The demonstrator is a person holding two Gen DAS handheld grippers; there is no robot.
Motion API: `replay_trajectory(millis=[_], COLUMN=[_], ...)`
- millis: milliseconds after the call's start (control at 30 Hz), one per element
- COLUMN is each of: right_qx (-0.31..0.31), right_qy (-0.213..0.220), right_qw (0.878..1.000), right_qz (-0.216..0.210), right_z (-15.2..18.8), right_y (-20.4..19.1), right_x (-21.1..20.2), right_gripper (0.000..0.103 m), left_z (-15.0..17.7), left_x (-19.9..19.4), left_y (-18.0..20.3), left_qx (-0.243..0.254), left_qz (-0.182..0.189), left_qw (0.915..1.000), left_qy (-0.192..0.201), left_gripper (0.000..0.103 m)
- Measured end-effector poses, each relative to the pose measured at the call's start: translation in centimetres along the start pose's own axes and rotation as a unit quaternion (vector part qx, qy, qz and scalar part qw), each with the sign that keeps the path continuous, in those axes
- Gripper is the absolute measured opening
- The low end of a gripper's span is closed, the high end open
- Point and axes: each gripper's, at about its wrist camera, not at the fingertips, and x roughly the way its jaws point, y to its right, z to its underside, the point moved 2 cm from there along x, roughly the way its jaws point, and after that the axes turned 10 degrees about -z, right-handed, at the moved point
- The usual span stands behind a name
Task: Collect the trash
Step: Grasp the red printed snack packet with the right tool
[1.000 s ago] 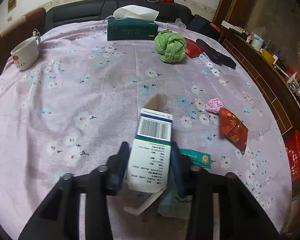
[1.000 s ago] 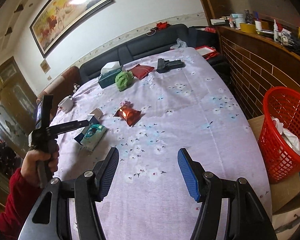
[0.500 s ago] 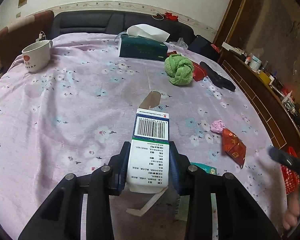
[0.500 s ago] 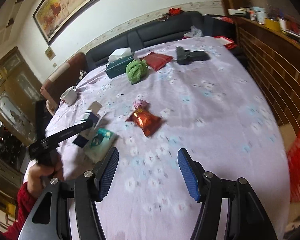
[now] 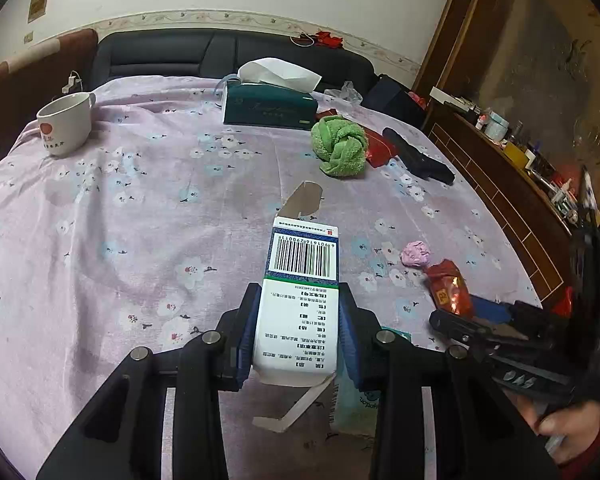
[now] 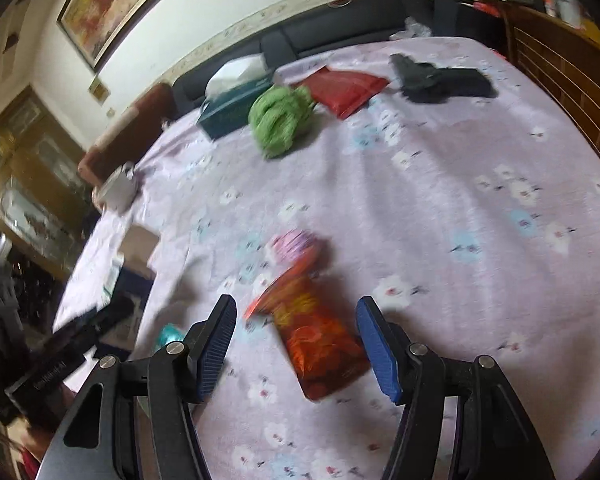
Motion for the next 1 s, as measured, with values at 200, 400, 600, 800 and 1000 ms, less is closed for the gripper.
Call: replay_trajectory(millis=[200,400,600,800,1000], right_qx=[-0.071,-0.08,-0.117,-0.139,-0.136], right_qy=[0.007,0.078,0.115,0.116,0.114], right_qw=[0.993,0.989,0.98,0.977,0.978], right_qz=[0.092,0.093,0.112,0.113,0.112], right_z=[2.0,2.3,2.7,3.0,3.1], right_y=[-2.1,-2.3,-3.8,-4.7,-4.7], right_x=[0.6,-1.0,-2.3,-2.4,-2.2], right_gripper=[0.044,0.043,0.043,0.043,0.043], left_z=[-0.1,-0.3,-0.2,-0.1,0.0], left_x=[0.0,-0.3,-0.3,0.0,0.0], left_y=[-0.2,0.0,0.2,0.1,0.2], left_qx=[0.0,0.003,0.01,0.011,0.014], left_qz=[-0.028,-0.061,-0.072,-0.075,-0.079], left_qw=[0.9995,0.9975,0.9967,0.9966,0.9962], left_qy=[0.013,0.036,0.037,0.032,0.035], left_gripper=[0.035,0.035,0.035,0.035,0.035])
